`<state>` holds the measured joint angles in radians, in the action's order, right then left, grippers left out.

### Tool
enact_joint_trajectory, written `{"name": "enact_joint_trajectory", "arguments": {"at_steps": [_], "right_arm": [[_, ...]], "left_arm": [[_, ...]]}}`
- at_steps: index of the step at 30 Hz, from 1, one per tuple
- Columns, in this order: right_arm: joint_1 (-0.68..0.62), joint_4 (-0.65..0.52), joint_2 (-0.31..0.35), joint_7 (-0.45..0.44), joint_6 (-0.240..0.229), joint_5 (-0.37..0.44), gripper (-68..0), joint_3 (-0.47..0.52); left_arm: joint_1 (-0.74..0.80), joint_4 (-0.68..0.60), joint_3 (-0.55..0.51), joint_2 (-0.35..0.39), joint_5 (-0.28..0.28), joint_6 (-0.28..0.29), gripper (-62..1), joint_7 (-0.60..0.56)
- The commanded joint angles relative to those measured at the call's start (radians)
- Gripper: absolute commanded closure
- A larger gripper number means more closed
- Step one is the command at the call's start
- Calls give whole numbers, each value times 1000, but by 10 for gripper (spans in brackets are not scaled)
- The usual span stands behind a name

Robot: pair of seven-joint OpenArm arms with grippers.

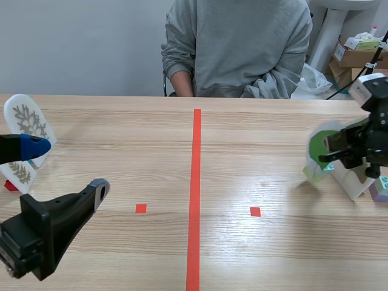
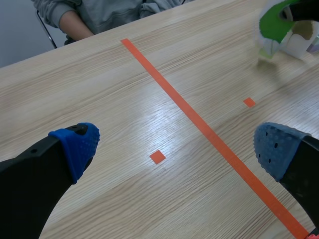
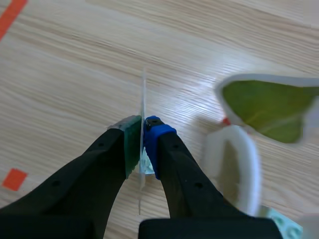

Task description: Do the leaf sorting experiment

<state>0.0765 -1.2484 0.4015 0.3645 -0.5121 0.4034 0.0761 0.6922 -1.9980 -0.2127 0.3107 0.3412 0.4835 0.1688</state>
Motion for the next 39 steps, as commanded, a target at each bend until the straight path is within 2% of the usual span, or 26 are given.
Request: {"name": "enact_joint_trajectory", "arguments": {"at_steps": [1, 11, 20, 28, 34, 39], "right_arm": [[12, 0, 10, -11, 0, -5, -17, 17], [-47, 2, 12, -29, 1, -34, -17, 131], [-99, 4, 10, -69, 9, -48, -18, 134], [-99, 56, 3, -68, 11, -60, -32, 134], [-99, 79, 3, -68, 11, -60, -183, 134], [-99, 79, 3, -70, 11, -60, -263, 134]], "left_arm": [[5, -11, -5, 0, 7, 2, -623, -10], [6, -11, -5, 0, 7, 2, -623, 9], [6, -11, -5, 0, 7, 2, -623, 9], [6, -11, -5, 0, 7, 2, -623, 9], [6, -11, -5, 0, 7, 2, -623, 9], [6, -11, -5, 0, 7, 2, -623, 9]]}}
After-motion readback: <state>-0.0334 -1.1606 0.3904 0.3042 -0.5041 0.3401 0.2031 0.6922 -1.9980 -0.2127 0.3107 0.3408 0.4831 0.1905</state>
